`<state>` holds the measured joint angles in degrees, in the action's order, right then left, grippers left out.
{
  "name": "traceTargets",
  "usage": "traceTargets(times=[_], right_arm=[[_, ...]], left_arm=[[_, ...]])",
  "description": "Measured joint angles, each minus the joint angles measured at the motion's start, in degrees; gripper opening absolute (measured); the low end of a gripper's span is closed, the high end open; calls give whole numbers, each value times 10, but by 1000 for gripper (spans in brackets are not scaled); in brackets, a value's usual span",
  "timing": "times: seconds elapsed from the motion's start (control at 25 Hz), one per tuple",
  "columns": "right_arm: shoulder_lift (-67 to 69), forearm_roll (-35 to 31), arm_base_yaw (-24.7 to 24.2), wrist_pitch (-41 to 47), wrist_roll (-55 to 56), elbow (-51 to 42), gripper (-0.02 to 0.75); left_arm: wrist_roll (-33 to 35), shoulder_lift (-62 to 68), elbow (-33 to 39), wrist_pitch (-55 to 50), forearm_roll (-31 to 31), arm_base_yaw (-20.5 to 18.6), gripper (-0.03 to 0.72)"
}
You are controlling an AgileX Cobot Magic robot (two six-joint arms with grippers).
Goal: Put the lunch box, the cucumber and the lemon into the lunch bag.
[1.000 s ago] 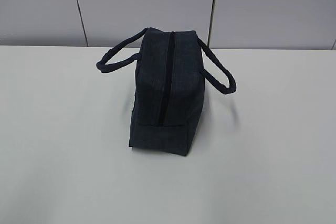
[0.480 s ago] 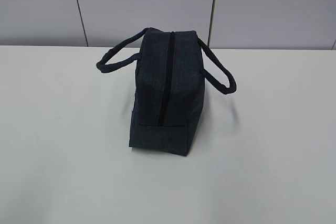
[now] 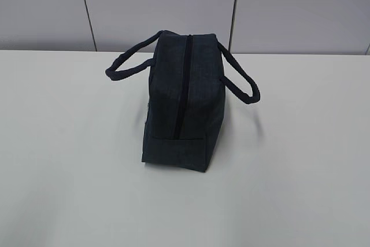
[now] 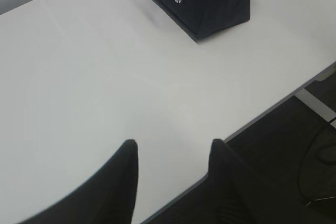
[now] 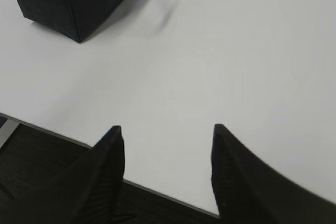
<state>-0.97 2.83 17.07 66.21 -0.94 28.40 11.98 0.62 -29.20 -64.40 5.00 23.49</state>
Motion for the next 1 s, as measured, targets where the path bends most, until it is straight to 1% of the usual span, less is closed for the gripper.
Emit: traceTargets(times=[0.16, 0.24, 0.36, 0.44, 0.56, 0.6, 0.72, 0.84, 1.0], right_arm=[[0, 0, 0, 0, 0, 0, 401], [0, 0, 0, 0, 0, 0, 401], [0, 0, -2, -1, 0, 0, 401], [0, 0, -16, -1, 0, 0, 401], [0, 0, -62, -1, 0, 0, 401], [0, 0, -84, -1, 0, 0, 401], [0, 0, -152, -2, 0, 0, 401], [0, 0, -193, -2, 0, 0, 401], [0, 0, -201, -3, 0, 0, 401]], left_arm=[[0, 0, 0, 0, 0, 0, 304], [0, 0, 0, 0, 0, -8, 304], [0, 0, 0, 0, 0, -40, 304], [0, 0, 0, 0, 0, -76, 304], [0, 0, 0, 0, 0, -136, 304], [0, 0, 0, 0, 0, -156, 304], [0, 0, 0, 0, 0, -200, 304], [0, 0, 0, 0, 0, -215, 304], [0, 0, 0, 1, 0, -215, 304]])
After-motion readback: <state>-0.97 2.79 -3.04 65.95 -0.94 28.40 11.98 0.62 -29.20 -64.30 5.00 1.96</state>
